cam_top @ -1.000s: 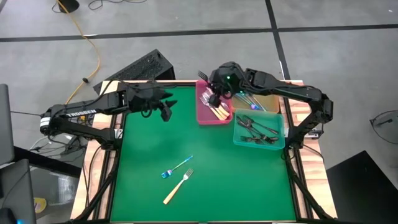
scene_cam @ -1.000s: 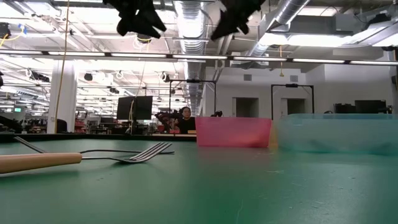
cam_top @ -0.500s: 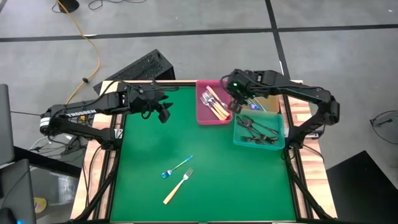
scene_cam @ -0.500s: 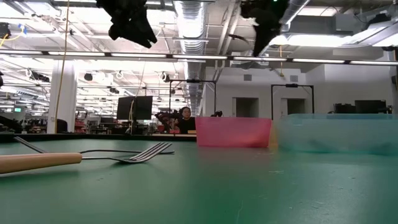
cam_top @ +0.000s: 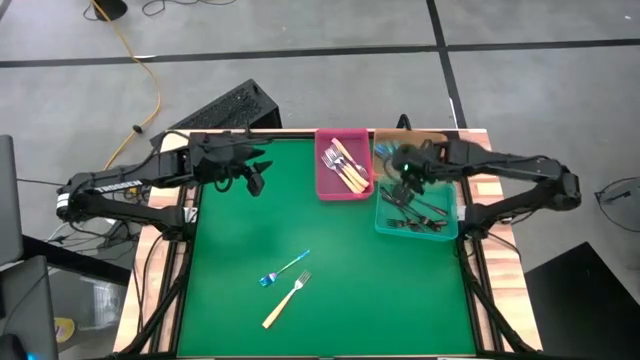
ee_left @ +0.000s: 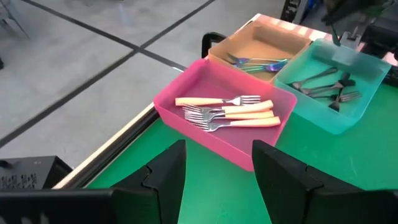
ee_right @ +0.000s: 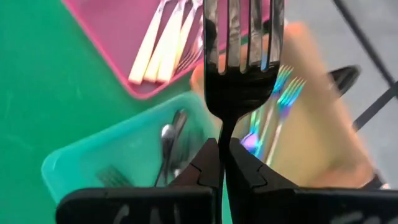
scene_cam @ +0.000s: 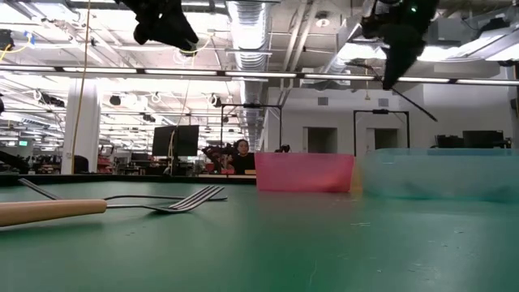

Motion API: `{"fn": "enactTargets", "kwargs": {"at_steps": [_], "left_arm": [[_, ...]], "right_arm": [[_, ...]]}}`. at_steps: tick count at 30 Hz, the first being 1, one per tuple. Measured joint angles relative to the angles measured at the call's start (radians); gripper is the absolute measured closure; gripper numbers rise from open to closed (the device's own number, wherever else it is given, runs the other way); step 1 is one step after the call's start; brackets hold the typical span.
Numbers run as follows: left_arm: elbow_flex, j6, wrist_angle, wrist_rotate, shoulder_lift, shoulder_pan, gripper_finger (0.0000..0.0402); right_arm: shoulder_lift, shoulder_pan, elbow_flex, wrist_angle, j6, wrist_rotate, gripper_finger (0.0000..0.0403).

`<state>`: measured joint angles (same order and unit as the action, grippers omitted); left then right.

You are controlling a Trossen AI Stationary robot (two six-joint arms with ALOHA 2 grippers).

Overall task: Sort silverware by color (type)
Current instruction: Put the black fork into the blue bin

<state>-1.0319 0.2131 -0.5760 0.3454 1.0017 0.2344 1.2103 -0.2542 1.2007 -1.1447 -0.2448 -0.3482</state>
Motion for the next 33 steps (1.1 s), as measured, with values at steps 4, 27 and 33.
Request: {"fn": "enactTargets", "kwargs": {"at_steps": [4,27,33], "left_arm": [[0.02,0.013,0.005,0.001,-0.003,0.0,0.0235],[0.073,0.069,0.018,0.002,-0.003,0.0,0.0235],[0.073,0.065,0.02,0.004,-0.003,0.0,0.0235]], "right_arm": [[-0.007,0.068,-0.097,-0.002,-0.062,0.006,0.0374],[0.022,0.089,-0.463,0.093,-0.17,0.066,0.0374],[0.021,0.053,-0.497,0.091,-0.129,0.07,0.0374]]}}
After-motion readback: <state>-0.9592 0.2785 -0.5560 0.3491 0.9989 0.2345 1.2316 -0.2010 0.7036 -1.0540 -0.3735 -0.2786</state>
